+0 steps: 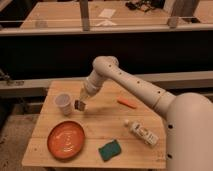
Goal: Knock the eraser over
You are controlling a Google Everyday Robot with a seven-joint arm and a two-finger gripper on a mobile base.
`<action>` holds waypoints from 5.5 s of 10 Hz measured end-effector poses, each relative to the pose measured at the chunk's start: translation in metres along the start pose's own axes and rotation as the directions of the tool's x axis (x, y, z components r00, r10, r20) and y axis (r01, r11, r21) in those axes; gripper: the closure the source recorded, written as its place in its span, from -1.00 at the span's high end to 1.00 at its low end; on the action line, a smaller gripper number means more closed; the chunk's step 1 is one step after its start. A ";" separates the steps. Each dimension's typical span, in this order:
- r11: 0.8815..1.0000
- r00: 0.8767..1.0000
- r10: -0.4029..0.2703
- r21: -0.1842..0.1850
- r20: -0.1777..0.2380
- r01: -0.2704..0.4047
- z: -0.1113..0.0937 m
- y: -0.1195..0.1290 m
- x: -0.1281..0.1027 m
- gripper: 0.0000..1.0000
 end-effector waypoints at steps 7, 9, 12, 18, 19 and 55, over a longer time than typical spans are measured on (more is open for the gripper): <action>1.000 1.000 -0.015 -0.002 0.006 0.015 0.003 -0.005 -0.001 -0.86; 1.000 1.000 -0.018 -0.001 0.008 0.018 0.004 -0.006 -0.001 -0.86; 1.000 1.000 -0.027 -0.003 0.011 0.027 0.006 -0.008 -0.003 -0.86; 0.999 0.999 -0.038 -0.003 0.018 0.038 0.009 -0.013 -0.004 -0.86; 0.999 0.999 -0.042 -0.004 0.019 0.042 0.011 -0.014 -0.006 -0.86; 0.962 0.965 -0.227 -0.126 0.131 0.243 0.041 -0.049 -0.076 -0.86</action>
